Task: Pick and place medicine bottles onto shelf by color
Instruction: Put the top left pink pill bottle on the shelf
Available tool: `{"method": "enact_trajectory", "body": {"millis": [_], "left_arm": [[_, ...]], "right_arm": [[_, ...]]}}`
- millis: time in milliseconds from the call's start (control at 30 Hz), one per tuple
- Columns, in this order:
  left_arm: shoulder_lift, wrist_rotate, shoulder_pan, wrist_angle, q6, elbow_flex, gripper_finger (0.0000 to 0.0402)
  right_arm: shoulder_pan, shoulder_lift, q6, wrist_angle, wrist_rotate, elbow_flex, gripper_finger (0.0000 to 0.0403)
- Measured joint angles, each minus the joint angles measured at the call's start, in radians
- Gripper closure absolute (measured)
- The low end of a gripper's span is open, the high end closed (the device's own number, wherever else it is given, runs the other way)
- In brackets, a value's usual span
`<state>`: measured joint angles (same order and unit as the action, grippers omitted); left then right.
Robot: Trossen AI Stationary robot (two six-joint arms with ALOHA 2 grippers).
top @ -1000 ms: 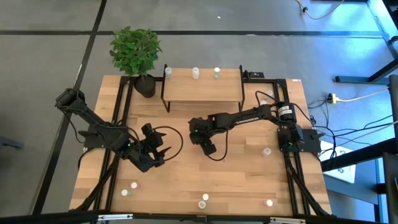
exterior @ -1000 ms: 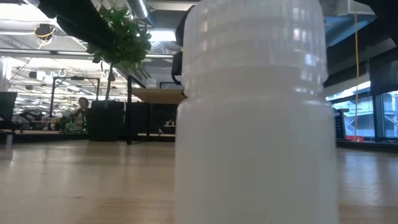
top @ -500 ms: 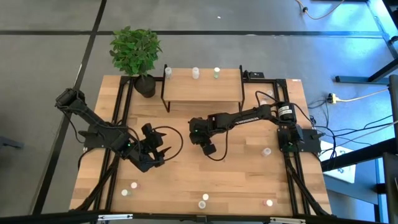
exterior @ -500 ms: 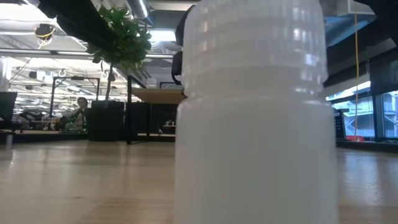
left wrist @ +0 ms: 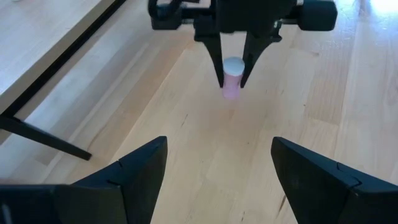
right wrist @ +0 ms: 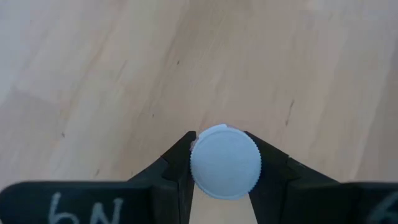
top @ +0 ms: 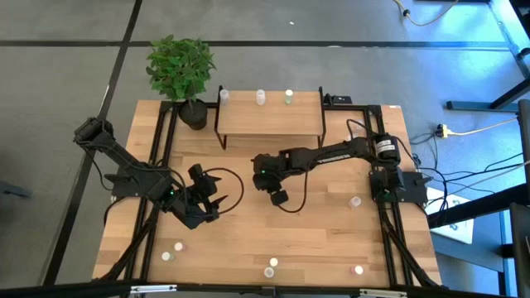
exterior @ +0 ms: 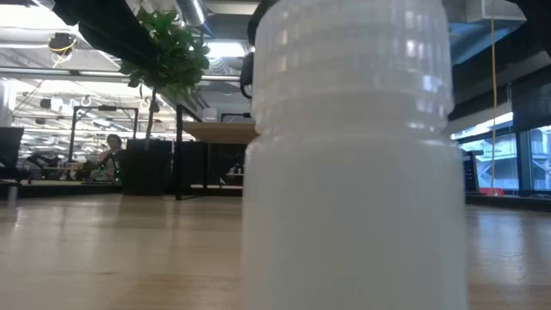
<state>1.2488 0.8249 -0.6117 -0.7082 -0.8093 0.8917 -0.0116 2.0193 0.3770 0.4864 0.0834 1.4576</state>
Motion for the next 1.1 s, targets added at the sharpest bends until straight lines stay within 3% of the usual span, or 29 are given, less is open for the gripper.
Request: {"method": "enact_trajectory", "body": {"millis": [500, 767, 933, 1100], "left_arm": [[0.000, -0.003, 0.001, -0.010, 0.000, 0.000, 0.0119], [0.000, 0.071, 0.003, -0.005, 0.000, 0.000, 0.0119], [0.000, 0.147, 0.004, 0.001, 0.000, 0.000, 0.0119], [0.000, 0.159, 0.005, 0.002, 0.000, 0.000, 0.0119]], "right_arm": [[0.047, -0.232, -0.189, 0.196, 0.005, 0.000, 0.0288], [0.131, -0.368, -0.296, 0.288, -0.113, 0.000, 0.0287], [0.205, -0.440, -0.370, 0.317, -0.116, -0.001, 0.0287], [0.302, -0.497, -0.434, 0.346, -0.119, -0.001, 0.0287]]}}
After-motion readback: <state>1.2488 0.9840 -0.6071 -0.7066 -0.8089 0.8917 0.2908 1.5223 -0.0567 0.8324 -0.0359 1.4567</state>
